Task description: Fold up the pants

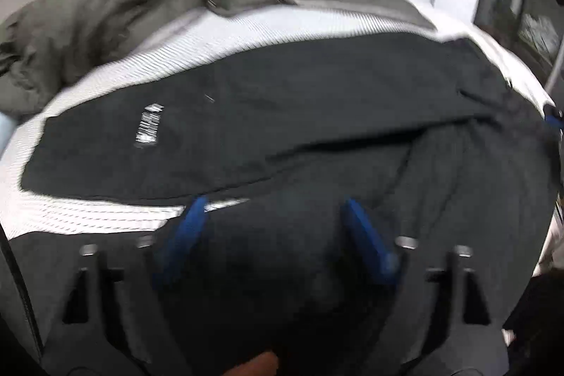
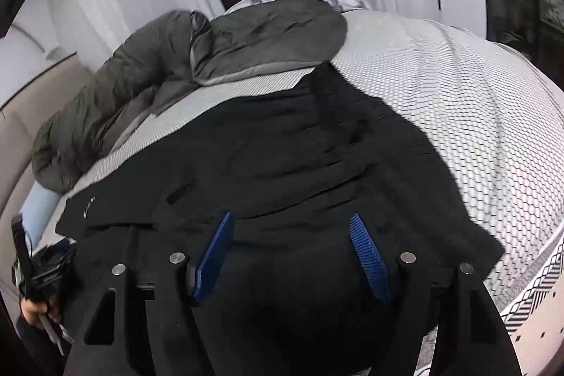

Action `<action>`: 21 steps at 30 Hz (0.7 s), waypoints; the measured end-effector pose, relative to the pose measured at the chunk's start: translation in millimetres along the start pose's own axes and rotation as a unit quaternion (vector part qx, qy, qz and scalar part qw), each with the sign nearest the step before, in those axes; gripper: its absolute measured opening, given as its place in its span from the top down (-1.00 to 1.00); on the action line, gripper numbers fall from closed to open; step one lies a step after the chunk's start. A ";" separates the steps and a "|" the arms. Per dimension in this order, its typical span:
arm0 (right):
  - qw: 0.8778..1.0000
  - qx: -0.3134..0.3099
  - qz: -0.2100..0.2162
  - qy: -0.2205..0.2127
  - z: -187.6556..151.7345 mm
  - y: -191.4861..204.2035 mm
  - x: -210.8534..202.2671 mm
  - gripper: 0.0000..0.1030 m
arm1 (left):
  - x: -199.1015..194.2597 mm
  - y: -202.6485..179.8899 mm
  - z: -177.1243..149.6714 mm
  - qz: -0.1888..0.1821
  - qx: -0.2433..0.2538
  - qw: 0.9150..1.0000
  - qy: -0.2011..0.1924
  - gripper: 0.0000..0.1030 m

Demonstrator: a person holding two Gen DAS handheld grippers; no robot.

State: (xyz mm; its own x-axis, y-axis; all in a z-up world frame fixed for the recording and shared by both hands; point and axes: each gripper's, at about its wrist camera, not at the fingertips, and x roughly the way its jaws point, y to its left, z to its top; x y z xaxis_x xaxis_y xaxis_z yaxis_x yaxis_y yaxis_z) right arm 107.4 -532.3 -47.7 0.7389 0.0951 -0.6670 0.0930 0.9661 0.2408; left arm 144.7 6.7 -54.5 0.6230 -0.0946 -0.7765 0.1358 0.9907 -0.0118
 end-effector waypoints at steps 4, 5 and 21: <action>1.000 0.004 -0.005 0.004 2.1 -4.3 8.6 -0.36 | -7.1 0.7 -4.3 -0.041 -0.009 0.999 0.009 -0.36; 1.000 0.010 -0.007 0.003 2.9 -6.1 10.0 -0.36 | -13.6 2.9 -6.8 -0.058 -0.012 0.998 0.005 -0.41; 0.999 0.027 -0.017 -0.002 6.4 -15.9 6.0 -0.36 | 2.9 10.5 -2.4 0.004 -0.030 0.999 -0.022 0.94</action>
State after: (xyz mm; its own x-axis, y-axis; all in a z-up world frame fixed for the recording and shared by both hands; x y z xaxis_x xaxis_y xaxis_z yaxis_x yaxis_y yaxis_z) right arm 114.6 -548.6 -51.0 0.7373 0.0608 -0.6728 0.1541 0.9545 0.2552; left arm 146.0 17.1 -58.3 0.6578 -0.0895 -0.7479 0.0857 0.9954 -0.0438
